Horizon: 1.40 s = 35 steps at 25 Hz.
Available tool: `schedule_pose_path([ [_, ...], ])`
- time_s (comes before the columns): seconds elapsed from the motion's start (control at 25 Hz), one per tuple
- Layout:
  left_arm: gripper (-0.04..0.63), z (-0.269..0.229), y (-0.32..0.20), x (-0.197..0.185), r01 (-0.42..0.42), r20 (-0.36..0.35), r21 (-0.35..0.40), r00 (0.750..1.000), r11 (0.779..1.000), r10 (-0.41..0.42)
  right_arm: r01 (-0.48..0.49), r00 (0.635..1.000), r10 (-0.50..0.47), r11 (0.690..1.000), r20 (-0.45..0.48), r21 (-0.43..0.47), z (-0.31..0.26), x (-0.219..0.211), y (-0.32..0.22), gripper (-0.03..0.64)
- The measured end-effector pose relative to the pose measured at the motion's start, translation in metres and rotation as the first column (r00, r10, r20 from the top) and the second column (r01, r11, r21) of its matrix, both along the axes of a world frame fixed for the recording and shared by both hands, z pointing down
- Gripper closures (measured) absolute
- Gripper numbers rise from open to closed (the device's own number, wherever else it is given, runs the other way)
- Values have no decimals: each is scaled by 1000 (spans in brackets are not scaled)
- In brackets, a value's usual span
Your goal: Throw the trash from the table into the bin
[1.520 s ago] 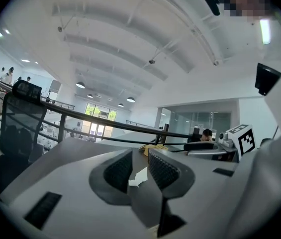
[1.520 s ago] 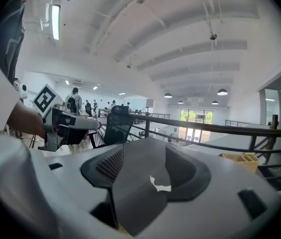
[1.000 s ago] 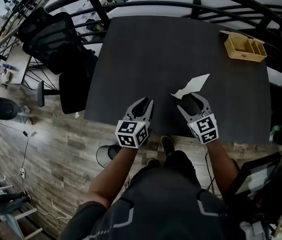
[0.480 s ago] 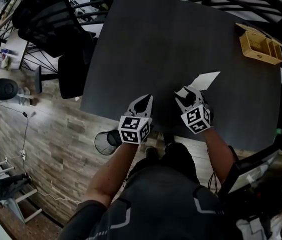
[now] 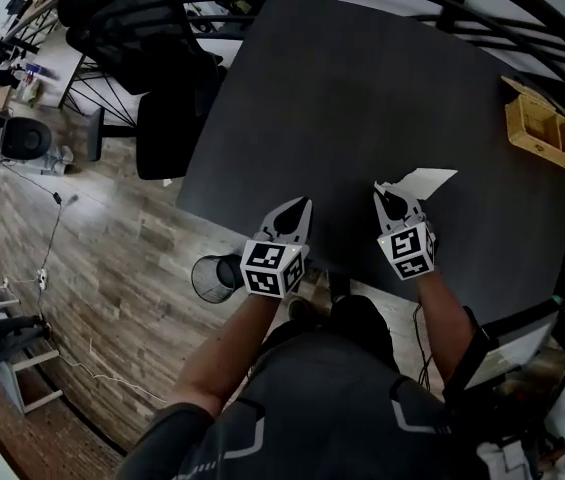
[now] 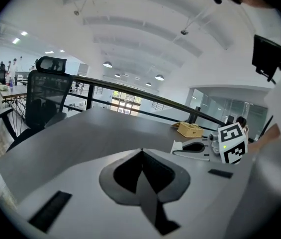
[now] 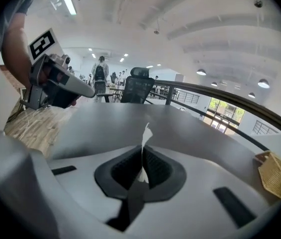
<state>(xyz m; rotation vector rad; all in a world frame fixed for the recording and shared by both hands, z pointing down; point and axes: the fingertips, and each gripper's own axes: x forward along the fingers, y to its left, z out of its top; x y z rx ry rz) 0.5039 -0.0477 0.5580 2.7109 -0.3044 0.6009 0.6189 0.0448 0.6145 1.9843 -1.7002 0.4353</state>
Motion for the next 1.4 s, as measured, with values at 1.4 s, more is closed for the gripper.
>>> schedule_pose_path([
  [1.4, 584, -119, -90, -454, 890, -254, 37, 448, 454, -857, 722, 568, -812, 569, 134, 393, -201, -403, -210, 604],
])
